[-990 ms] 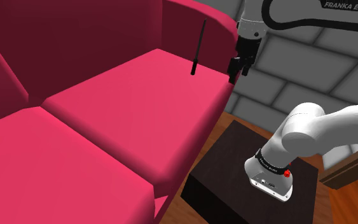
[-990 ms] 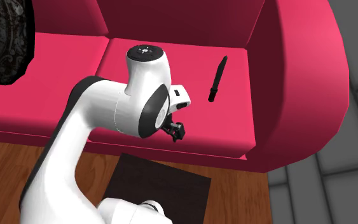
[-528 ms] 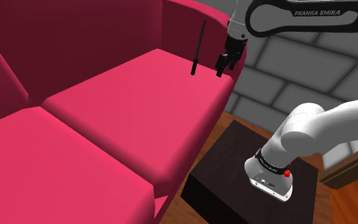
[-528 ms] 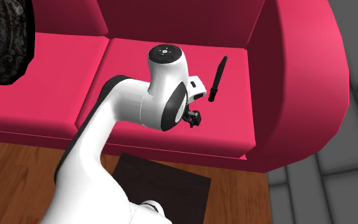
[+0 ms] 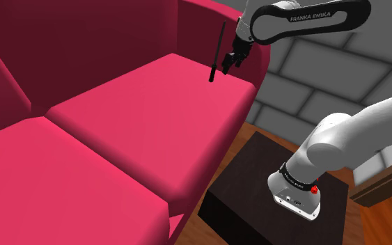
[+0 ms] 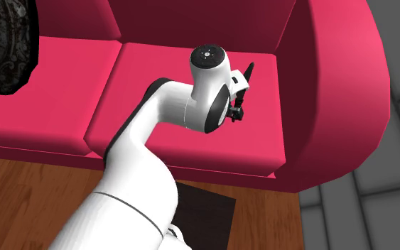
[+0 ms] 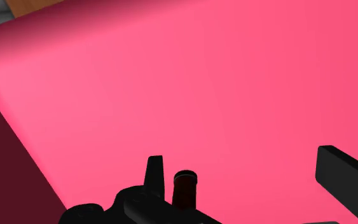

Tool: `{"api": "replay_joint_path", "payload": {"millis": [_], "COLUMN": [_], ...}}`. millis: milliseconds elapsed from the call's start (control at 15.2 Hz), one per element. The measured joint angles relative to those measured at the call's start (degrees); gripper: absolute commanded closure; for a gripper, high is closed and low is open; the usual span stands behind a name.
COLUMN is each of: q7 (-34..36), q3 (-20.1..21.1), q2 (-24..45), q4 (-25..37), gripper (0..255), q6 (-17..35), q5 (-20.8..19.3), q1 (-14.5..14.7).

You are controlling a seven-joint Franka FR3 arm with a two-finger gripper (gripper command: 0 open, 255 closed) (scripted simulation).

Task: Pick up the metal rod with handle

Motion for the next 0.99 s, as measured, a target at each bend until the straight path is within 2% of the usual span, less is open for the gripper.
{"api": "replay_joint_path", "payload": {"millis": [594, 990], "q7": [-4.7, -4.5], "q3": [-3.5, -3.7], "q2": [13.0, 14.8], "q4": [8.8, 6.5], "gripper": [0, 0], "q6": [15.4, 20.2], "q5": [-0.1, -0.4], "q1": [-0.5, -0.7]}}
